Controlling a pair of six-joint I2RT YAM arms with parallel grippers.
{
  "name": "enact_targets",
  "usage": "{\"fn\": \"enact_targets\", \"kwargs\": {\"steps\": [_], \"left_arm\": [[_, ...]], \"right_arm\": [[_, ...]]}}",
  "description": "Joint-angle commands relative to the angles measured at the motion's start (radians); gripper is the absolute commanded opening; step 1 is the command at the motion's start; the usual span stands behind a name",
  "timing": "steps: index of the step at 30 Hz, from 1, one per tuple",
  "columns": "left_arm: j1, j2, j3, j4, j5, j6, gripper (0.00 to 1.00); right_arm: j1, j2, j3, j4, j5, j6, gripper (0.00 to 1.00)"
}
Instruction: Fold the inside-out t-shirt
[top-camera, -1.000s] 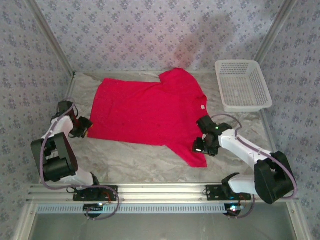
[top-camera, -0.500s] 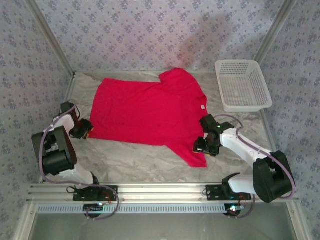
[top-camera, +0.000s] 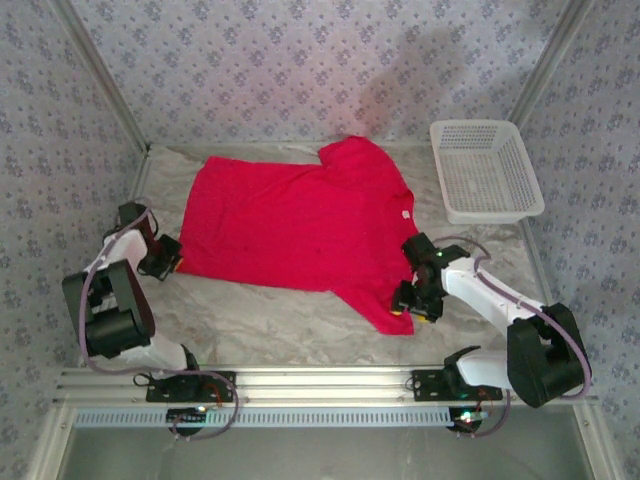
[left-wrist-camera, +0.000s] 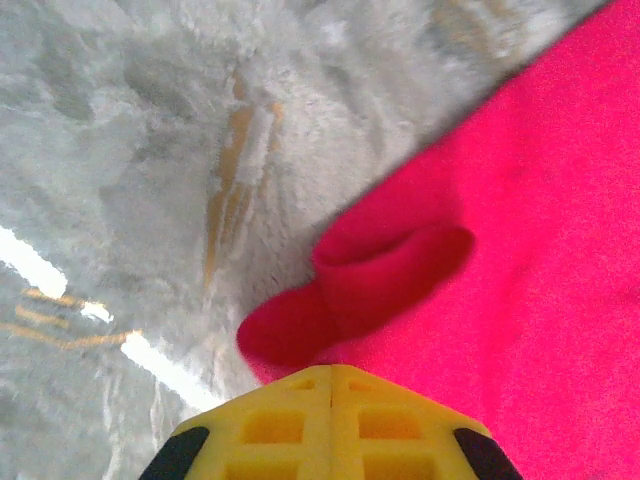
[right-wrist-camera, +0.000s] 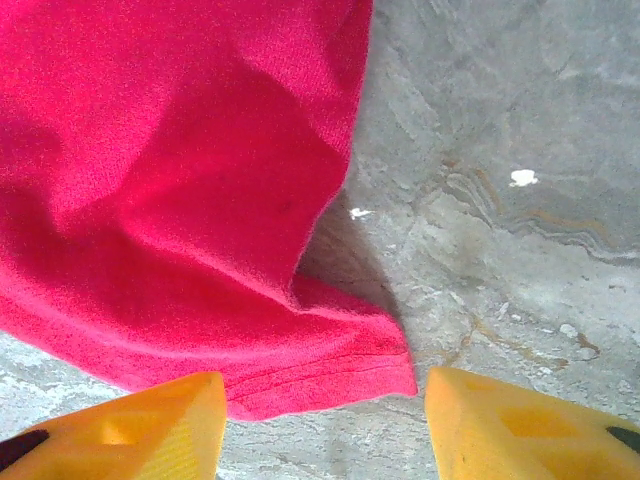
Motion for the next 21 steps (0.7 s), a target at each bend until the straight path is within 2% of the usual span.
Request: {"fn": "enact_targets", "kwargs": {"steps": [1,5,10,12,13,18,20,21], "left_arm": [[-0.004,-0.095,0.030,-0.069,-0.007,0.004,0.00],[-0.006,-0.145,0.002,-0.074,-0.007,0.008,0.00],[-0.005,-0.117,-0.012,-0.071,0.005,0.019,0.00],[-0.006,-0.112,-0.024,-0.061,0.020,0.014,0.00],[-0.006,-0.111,-0.028,-0.056,0.024,0.012,0.00],[-0.004,-0.129,-0.028,-0.065,0.016,0.012,0.00],[-0.004,-0.139,-0.019,-0.074,0.010,0.012,0.00],[-0.004,-0.142,-0.015,-0.078,0.009,0.012,0.00]], "right_arm": [[-0.001,0.003,-0.033,-0.014,-0.028,0.039,0.57],[0.011,0.009,-0.060,0.029,-0.052,0.061,0.55],[0.040,0.052,-0.068,0.068,-0.052,0.072,0.55],[0.052,0.068,-0.071,0.092,-0.052,0.078,0.51],[0.055,0.077,-0.073,0.104,-0.052,0.082,0.47],[0.058,0.087,-0.059,0.114,-0.049,0.074,0.10],[0.057,0.078,-0.038,0.097,-0.044,0.066,0.01],[0.056,0.073,-0.026,0.089,-0.041,0.061,0.00]]}}
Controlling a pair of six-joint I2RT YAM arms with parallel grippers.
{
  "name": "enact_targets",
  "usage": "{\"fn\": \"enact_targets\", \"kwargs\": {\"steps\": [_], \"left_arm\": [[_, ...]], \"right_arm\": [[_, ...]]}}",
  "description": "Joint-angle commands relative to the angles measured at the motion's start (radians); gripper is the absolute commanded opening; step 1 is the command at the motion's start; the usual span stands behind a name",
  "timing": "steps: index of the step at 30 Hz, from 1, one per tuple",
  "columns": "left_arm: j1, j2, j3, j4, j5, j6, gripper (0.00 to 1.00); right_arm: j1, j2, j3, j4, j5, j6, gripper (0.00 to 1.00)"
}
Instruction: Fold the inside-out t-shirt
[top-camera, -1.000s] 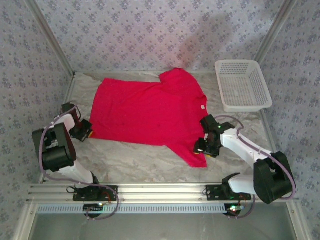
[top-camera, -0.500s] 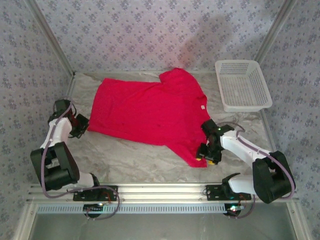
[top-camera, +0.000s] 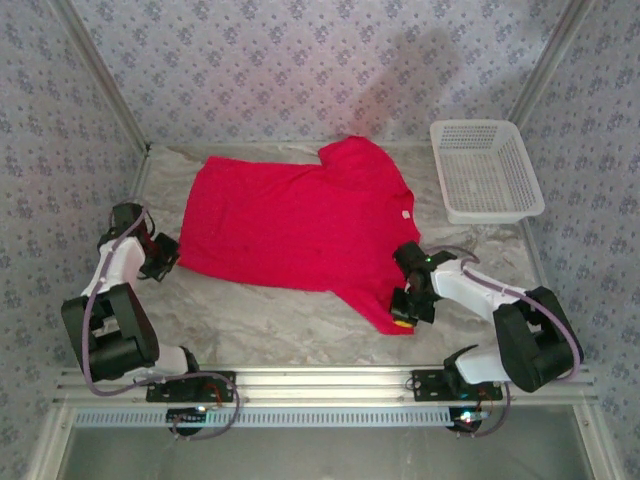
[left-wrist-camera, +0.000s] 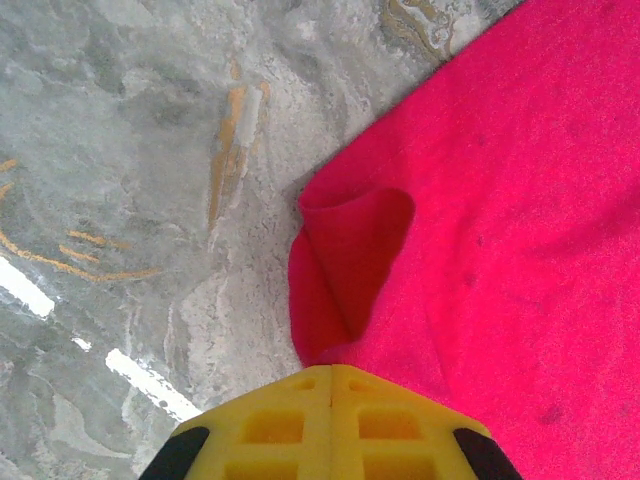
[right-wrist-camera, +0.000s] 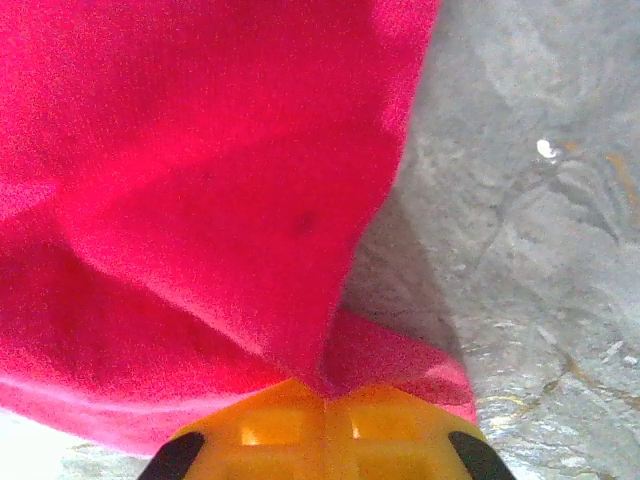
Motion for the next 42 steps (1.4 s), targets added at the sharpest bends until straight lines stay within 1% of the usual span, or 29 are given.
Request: {"fn": "enact_targets", "kwargs": {"steps": [1,5,6,7,8,9,13,18,21,23,24,25,27,29,30,32,35,37,39,42], "left_arm": [[-0.003,-0.026,0.014,-0.038,0.005,0.011,0.00],[-0.003,-0.037,0.022,-0.044,0.000,0.012,0.00],[-0.003,-0.036,0.022,-0.043,0.000,0.012,0.00],[-0.003,-0.034,0.019,-0.041,-0.001,0.012,0.00],[-0.003,-0.030,0.018,-0.041,-0.001,0.011,0.00],[-0.003,-0.029,0.016,-0.039,0.001,0.011,0.00],[-0.004,-0.024,0.005,-0.023,0.011,0.007,0.00],[-0.005,-0.023,0.012,-0.026,0.014,0.008,0.00],[-0.005,-0.026,0.023,-0.038,0.014,0.013,0.00],[-0.004,-0.032,0.029,-0.042,0.013,0.012,0.00],[-0.004,-0.034,0.029,-0.043,0.014,0.011,0.00],[-0.004,-0.036,0.032,-0.044,0.014,0.010,0.00],[-0.003,-0.039,0.035,-0.050,0.014,0.008,0.00],[-0.003,-0.046,0.040,-0.060,0.013,0.012,0.00],[-0.003,-0.051,0.042,-0.064,0.010,0.012,0.00],[-0.001,-0.065,0.051,-0.064,0.011,0.011,0.00],[0.001,-0.095,0.086,-0.119,0.020,0.011,0.00],[0.001,-0.127,0.104,-0.143,0.023,0.012,0.00],[0.001,-0.168,0.103,-0.164,0.026,0.015,0.00],[0.001,-0.244,0.062,-0.200,0.034,0.026,0.00]], "right_arm": [[0.003,-0.018,0.045,-0.035,0.007,-0.010,0.00],[0.001,-0.054,0.090,-0.097,0.031,-0.031,0.01],[0.001,-0.064,0.092,-0.113,0.043,-0.034,0.17],[0.001,-0.074,0.090,-0.129,0.057,-0.031,0.37],[0.002,-0.084,0.081,-0.143,0.067,-0.029,0.44],[0.001,-0.093,0.071,-0.151,0.069,-0.025,0.48],[0.000,-0.116,0.003,-0.140,0.074,0.001,0.50],[0.009,-0.124,-0.055,-0.071,0.068,0.044,0.50],[0.010,-0.100,-0.091,-0.013,0.052,0.059,0.50],[0.012,-0.056,-0.109,0.032,0.034,0.064,0.49],[0.015,-0.035,-0.112,0.047,0.031,0.065,0.47],[0.021,-0.014,-0.113,0.061,0.033,0.067,0.42],[0.032,0.007,-0.105,0.065,0.044,0.071,0.28],[0.039,-0.009,-0.086,0.037,0.066,0.064,0.08],[0.039,-0.027,-0.073,0.014,0.078,0.059,0.01],[0.036,-0.091,-0.011,-0.083,0.098,0.046,0.00],[0.035,-0.217,0.154,-0.251,0.171,0.025,0.00],[0.023,-0.282,0.225,-0.316,0.207,0.017,0.00],[0.008,-0.335,0.232,-0.343,0.204,0.019,0.00],[-0.001,-0.376,0.173,-0.326,0.150,0.050,0.00]]}}
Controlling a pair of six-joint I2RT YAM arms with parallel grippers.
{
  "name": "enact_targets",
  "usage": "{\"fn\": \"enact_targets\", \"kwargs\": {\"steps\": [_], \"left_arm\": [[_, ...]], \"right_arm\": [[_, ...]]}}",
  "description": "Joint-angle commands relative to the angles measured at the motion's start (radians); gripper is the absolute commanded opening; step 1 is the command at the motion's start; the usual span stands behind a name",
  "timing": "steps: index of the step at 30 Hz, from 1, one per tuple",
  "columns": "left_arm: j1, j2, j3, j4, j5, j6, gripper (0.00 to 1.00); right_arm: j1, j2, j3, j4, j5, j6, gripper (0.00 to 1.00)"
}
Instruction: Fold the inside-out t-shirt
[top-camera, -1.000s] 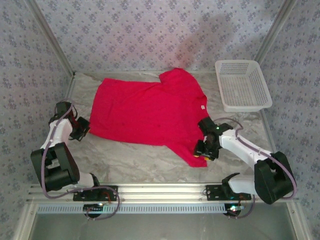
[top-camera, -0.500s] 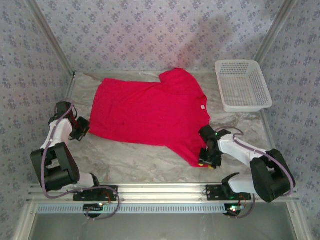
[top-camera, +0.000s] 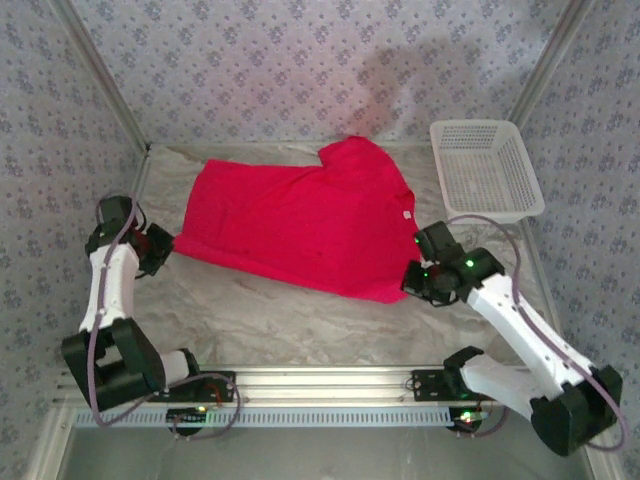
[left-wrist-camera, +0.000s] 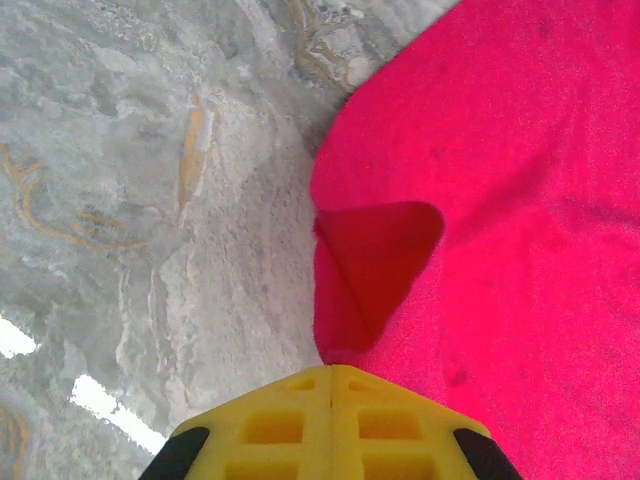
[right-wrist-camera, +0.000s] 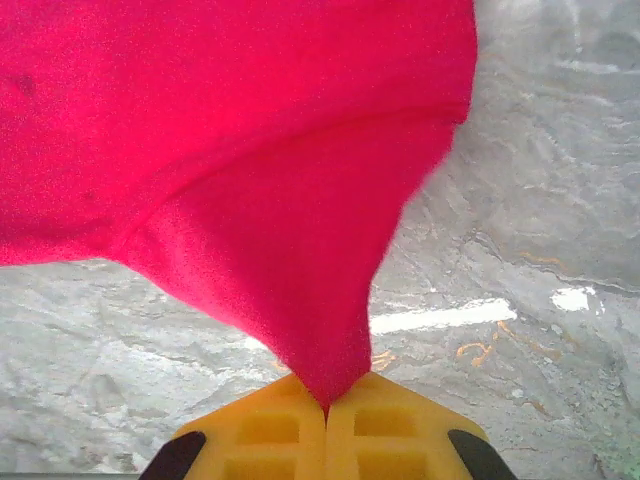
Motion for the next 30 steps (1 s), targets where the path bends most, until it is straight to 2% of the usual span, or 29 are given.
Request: {"fn": "enact_targets", "kwargs": {"steps": [1,3,10,15,16,17,18,19,20,22,24,28,30], "left_arm": [[0.001,-0.092,-0.021,-0.098,0.010,0.031,0.00],[0.002,-0.153,-0.052,-0.135,0.006,0.043,0.00],[0.001,-0.353,-0.235,-0.155,0.042,-0.002,0.00],[-0.008,-0.314,-0.260,-0.052,0.054,-0.035,0.00],[-0.010,-0.278,-0.253,-0.016,0.067,-0.032,0.00],[-0.016,-0.230,-0.231,0.007,0.072,-0.032,0.00],[-0.028,-0.183,-0.204,0.026,0.071,-0.033,0.00],[-0.048,-0.127,-0.168,0.048,0.067,-0.041,0.00],[-0.081,-0.065,-0.124,0.087,0.060,-0.053,0.00],[-0.162,0.055,-0.019,0.145,0.023,-0.076,0.00],[-0.245,0.207,0.123,0.196,-0.027,-0.077,0.00],[-0.310,0.596,0.505,0.201,-0.033,-0.054,0.00],[-0.309,0.786,0.706,0.171,-0.003,-0.037,0.00]], "right_arm": [[-0.005,-0.017,-0.079,-0.098,-0.028,0.041,0.00],[0.007,-0.023,-0.116,-0.093,-0.077,0.068,0.00],[0.019,-0.047,-0.124,-0.123,-0.088,0.084,0.00],[0.012,0.047,-0.115,-0.063,-0.092,0.039,0.00],[0.012,0.063,-0.115,-0.062,-0.094,0.033,0.05],[0.010,0.076,-0.108,-0.068,-0.091,0.021,0.26],[0.009,0.082,-0.095,-0.078,-0.077,0.002,0.42],[0.009,0.082,-0.069,-0.082,-0.038,-0.007,0.53],[0.011,0.078,-0.037,-0.091,-0.010,0.002,0.61],[0.000,0.086,0.027,-0.057,-0.003,0.017,0.67],[-0.025,0.153,0.093,0.072,-0.012,0.016,0.67],[-0.049,0.488,0.333,0.295,0.001,-0.028,0.64],[-0.075,0.678,0.461,0.388,-0.022,-0.073,0.58]]}}
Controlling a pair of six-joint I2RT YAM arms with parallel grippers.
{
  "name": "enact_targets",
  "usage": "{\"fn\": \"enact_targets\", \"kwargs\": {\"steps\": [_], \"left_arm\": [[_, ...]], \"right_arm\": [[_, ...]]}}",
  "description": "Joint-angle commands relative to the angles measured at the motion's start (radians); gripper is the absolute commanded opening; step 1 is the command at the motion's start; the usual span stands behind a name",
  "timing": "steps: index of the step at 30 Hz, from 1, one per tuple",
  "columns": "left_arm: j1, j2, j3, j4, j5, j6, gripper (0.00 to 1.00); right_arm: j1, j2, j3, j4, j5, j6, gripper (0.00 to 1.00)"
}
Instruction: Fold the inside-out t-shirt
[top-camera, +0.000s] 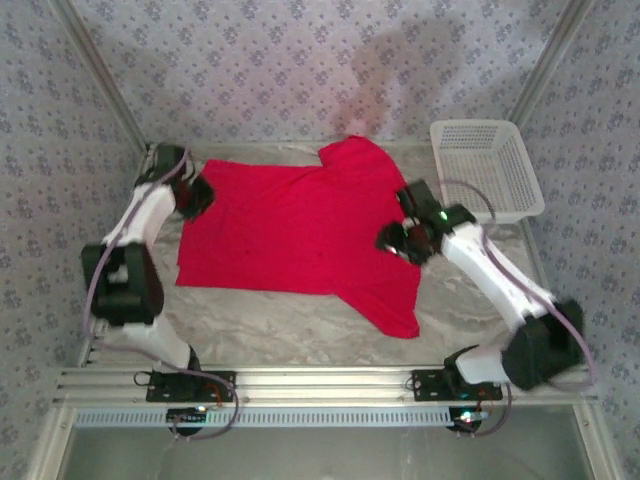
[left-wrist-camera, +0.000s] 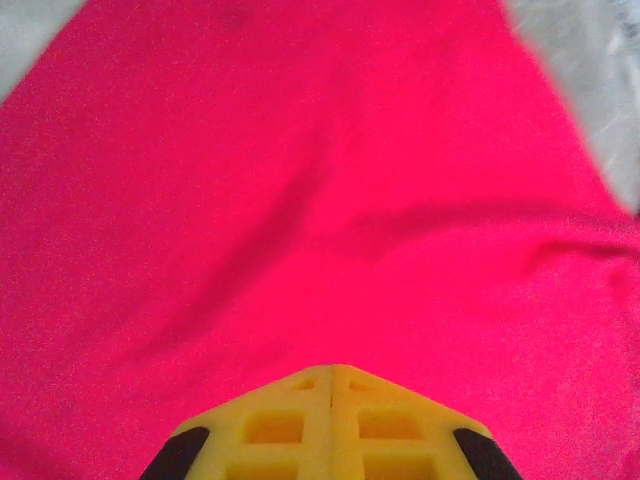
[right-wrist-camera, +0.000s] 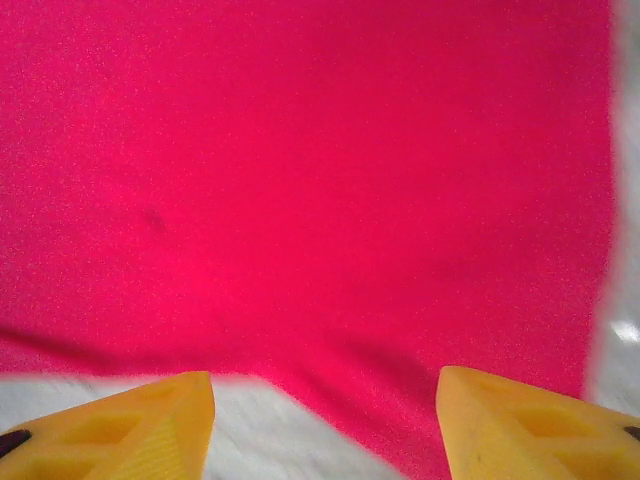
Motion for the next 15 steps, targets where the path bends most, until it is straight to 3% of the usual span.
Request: {"fn": "enact_targets", "kwargs": {"steps": [1,5,9,12,15], "left_arm": [[0.002,0.263,0.269,-0.017,0.009,0.029,0.00],[0.011,0.535,0.632,-0.123,0.061,0.053,0.00],[0.028,0.735,0.878,-0.183,0.100,0.024,0.00],[0.065,0.865,1.029,-0.254,0.125,-0.020,0.00],[0.121,0.920,1.064,-0.290,0.135,-0.053,0.00]], "right_arm": [[-0.039,0.295,0.194,0.233,-0.001,-0.066,0.56],[-0.077,0.640,0.556,0.216,-0.039,-0.080,0.55],[-0.109,0.901,0.836,0.216,-0.093,-0.021,0.55],[-0.139,1.040,0.968,0.160,-0.131,0.037,0.51],[-0.167,1.086,0.988,0.123,-0.127,0.071,0.51]]}}
